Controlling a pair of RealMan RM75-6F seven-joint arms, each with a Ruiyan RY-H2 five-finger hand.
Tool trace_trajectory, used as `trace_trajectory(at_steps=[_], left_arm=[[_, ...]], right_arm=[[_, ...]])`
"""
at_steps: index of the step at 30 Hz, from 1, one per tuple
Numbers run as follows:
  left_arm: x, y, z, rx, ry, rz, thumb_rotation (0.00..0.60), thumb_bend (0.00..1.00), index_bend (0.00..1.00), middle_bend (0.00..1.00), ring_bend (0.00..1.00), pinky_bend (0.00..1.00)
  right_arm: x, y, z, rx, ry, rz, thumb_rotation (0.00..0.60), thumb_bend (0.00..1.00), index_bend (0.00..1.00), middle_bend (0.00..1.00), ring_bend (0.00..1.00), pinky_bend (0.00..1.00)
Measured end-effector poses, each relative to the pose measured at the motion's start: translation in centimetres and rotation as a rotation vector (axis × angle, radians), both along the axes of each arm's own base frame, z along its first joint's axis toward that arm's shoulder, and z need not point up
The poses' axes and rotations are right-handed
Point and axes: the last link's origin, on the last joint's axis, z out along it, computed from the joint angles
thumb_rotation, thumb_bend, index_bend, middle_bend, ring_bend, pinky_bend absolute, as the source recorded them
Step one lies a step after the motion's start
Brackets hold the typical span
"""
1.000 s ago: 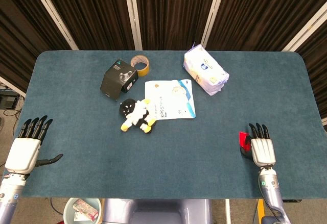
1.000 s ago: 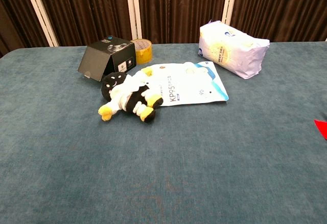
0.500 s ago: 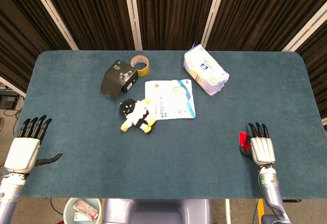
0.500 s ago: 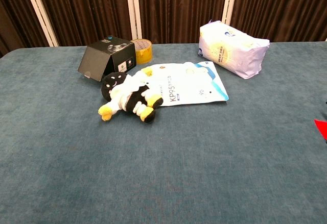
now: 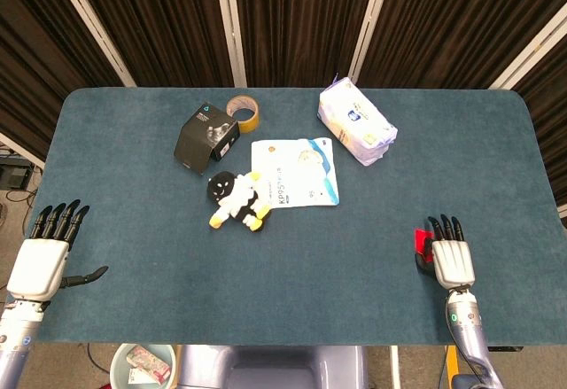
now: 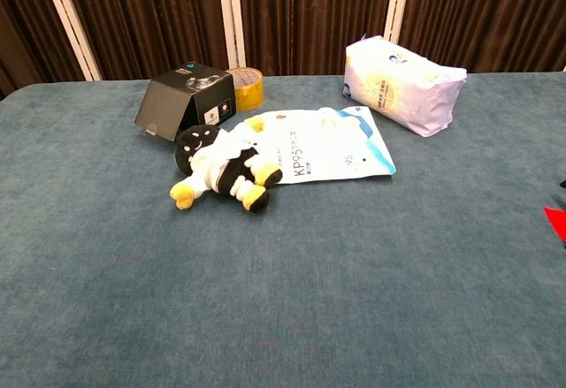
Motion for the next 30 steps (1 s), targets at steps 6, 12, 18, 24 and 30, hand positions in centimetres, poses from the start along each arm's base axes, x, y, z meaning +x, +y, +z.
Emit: trace_trajectory(at_steps=[6, 12, 18, 24, 30], left_arm=[[0.03, 0.01, -0.05, -0.005, -0.004, -0.001, 0.39, 0.01, 0.0, 0.0, 0.0, 0.0], [0.07, -0.04, -0.06, -0.013, -0.01, -0.005, 0.386, 0.01, 0.0, 0.0, 0.0, 0.0], [0.1, -0.05, -0.04, -0.014, -0.011, -0.006, 0.388, 0.01, 0.0, 0.0, 0.0, 0.0], [0.08, -0.06, -0.05, -0.016, -0.012, -0.008, 0.386, 0.01, 0.0, 0.0, 0.0, 0.0], [0.07, -0.05, -0.08, -0.017, -0.012, -0.007, 0.387, 0.01, 0.0, 0.0, 0.0, 0.0]], right_arm=[[0.12, 0.03, -0.15, 0.016, -0.003, 0.002, 0.6, 0.48, 0.63, 0.12, 0.0, 0.0], [0.2, -0.01, -0.09, 0.02, -0.001, 0.003, 0.6, 0.52, 0.65, 0.12, 0.0, 0.0], [0.25, -0.06, -0.07, 0.021, 0.001, 0.005, 0.6, 0.55, 0.65, 0.12, 0.0, 0.0], [0.18, -0.26, 0.03, 0.025, -0.011, -0.002, 0.6, 0.58, 0.65, 0.13, 0.0, 0.0], [0.24, -0.55, 0.11, 0.029, -0.013, 0.003, 0.6, 0.59, 0.65, 0.13, 0.0, 0.0]])
